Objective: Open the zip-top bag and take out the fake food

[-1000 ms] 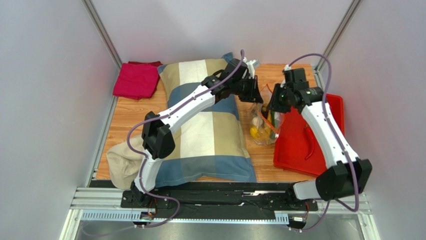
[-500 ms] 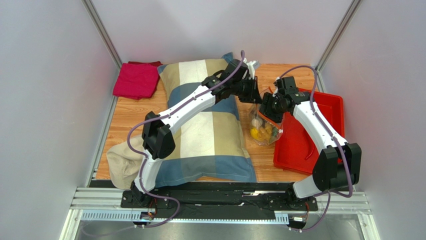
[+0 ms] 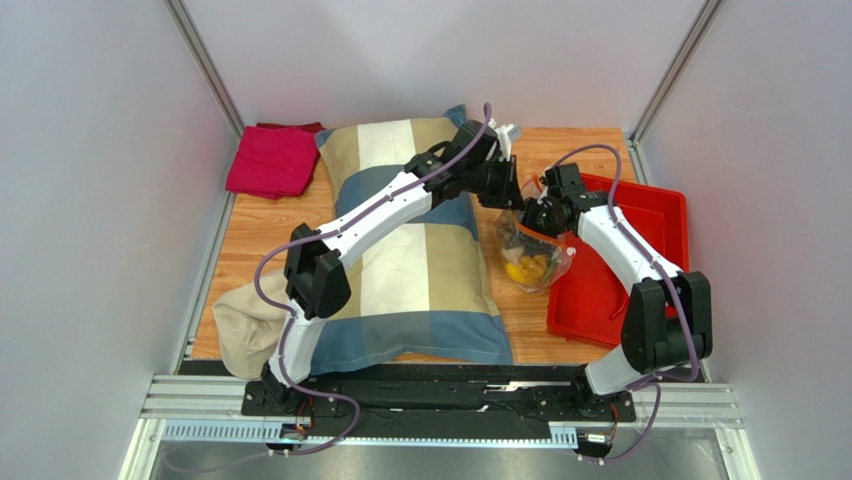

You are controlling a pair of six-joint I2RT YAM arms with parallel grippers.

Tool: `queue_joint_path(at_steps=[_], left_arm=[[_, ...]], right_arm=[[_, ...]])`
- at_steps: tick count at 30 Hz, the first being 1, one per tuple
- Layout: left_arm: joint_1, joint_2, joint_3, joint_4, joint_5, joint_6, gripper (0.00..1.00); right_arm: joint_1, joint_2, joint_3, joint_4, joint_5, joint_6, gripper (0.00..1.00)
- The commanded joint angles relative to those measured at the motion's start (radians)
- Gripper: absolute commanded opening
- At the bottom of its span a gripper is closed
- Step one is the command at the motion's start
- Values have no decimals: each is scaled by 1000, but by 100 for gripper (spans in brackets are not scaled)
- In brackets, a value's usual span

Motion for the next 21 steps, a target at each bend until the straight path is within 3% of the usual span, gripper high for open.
queue_joint_path(at_steps=[1, 5, 14, 18, 21], left_arm=[[-6, -32, 29, 48, 28, 10, 0], [-5, -32, 27, 41, 15, 19, 0], [7, -37, 23, 16, -23, 36, 0], [10, -46, 1, 16, -25, 33, 0], [9, -52, -14, 25, -19, 28, 0]], right_arm=[[7, -16, 43, -9, -9, -1, 26], [9, -120, 152, -170, 73, -27, 14], [7, -220, 413, -368, 282, -70, 13], [-16, -240, 468, -414, 606, -150, 17], [-68, -255, 399, -412, 714, -191, 18]])
